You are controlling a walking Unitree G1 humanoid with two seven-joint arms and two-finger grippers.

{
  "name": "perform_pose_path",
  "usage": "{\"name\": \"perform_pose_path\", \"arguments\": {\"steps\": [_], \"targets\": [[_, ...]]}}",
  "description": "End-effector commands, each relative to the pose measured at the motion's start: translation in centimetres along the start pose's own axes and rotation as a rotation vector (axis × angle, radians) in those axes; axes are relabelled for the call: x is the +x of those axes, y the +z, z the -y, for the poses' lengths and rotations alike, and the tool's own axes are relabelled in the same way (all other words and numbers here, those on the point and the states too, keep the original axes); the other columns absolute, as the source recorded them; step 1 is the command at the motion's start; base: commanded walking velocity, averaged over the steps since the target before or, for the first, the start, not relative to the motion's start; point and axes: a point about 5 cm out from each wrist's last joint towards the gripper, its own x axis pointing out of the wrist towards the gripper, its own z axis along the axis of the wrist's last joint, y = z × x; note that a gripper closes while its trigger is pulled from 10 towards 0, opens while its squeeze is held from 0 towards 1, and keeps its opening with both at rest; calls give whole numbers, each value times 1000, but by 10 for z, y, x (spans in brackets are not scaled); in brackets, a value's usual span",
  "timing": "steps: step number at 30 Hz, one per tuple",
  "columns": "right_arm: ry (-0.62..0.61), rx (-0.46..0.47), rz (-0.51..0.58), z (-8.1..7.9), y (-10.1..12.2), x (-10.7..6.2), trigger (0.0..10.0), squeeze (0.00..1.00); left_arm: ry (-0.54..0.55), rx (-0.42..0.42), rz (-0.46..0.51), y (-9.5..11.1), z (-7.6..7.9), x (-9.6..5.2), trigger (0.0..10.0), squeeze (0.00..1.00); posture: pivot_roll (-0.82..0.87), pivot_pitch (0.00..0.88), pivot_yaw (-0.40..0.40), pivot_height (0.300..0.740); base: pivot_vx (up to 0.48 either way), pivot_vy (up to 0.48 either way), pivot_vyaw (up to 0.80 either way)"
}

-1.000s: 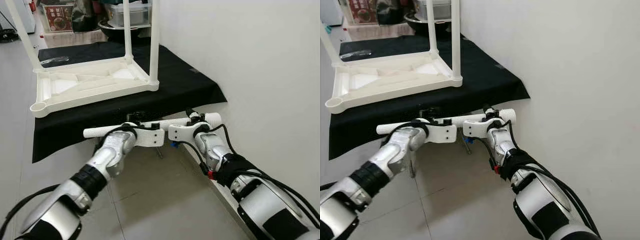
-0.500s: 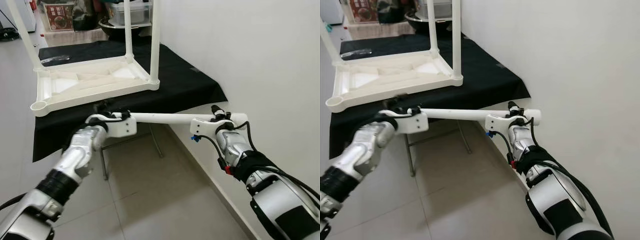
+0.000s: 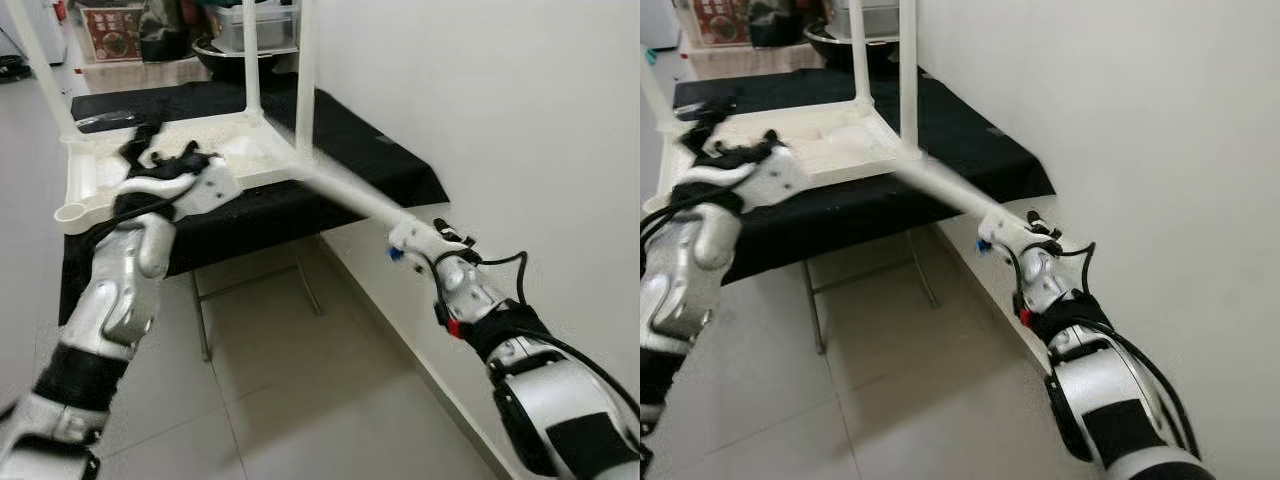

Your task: Building children table

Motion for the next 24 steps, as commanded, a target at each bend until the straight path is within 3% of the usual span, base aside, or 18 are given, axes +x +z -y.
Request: {"name": "perform_pose_path", "arguments": {"steps": [1,3,4,5,6,7,9,10,11,13,14,16,20,22,24], "targets": [[11,165,77,3,13,0,0,0,42,-69,-28,-4,-5,-4,10000,0,87,0,-99,740,0,0,0],[53,414,168,0,28,-2,0,0,-5,-228,-122,-16,14,-22,10000,0,88,0,-100,740,0,0,0],[53,414,168,0,28,-2,0,0,-5,-228,-122,-16,14,-22,10000,0,88,0,-100,740,0,0,0],[83,526,218,-2,36,-4,0,0,-49,-320,-179,-21,27,-32,10000,0,85,0,-98,740,0,0,0],[83,526,218,-2,36,-4,0,0,-49,-320,-179,-21,27,-32,10000,0,85,0,-98,740,0,0,0],[107,643,262,-3,44,-6,0,0,-109,-433,-232,-25,42,-43,10000,0,84,0,-97,740,0,0,0],[107,643,262,-3,44,-6,0,0,-109,-433,-232,-25,42,-43,10000,0,84,0,-97,740,0,0,0],[136,735,302,-4,51,-8,0,0,-190,-544,-266,-24,57,-54,10000,0,83,0,-95,740,0,0,0],[136,735,302,-4,51,-8,0,0,-190,-544,-266,-24,57,-54,10000,0,83,0,-95,740,0,0,0],[219,948,372,-12,66,-18,0,0,-367,-730,-270,-11,86,-79,10000,0,80,0,-93,740,0,0,0],[261,1013,391,-17,71,-24,0,0,-423,-746,-242,-5,94,-87,10000,0,78,0,-88,740,0,0,0],[297,1037,411,-23,75,-30,0,0,-485,-768,-222,2,101,-93,10000,0,76,0,-90,740,0,0,0],[332,1049,420,-29,77,-35,0,0,-530,-753,-187,8,104,-96,10000,0,77,0,-90,740,0,0,0],[416,1074,444,-42,79,-47,0,0,-657,-757,-89,27,111,-102,10000,0,75,0,-88,740,0,0,0],[445,1064,456,-48,79,-52,0,0,-702,-734,-49,34,114,-103,10000,0,74,0,-88,740,0,0,0]]}}
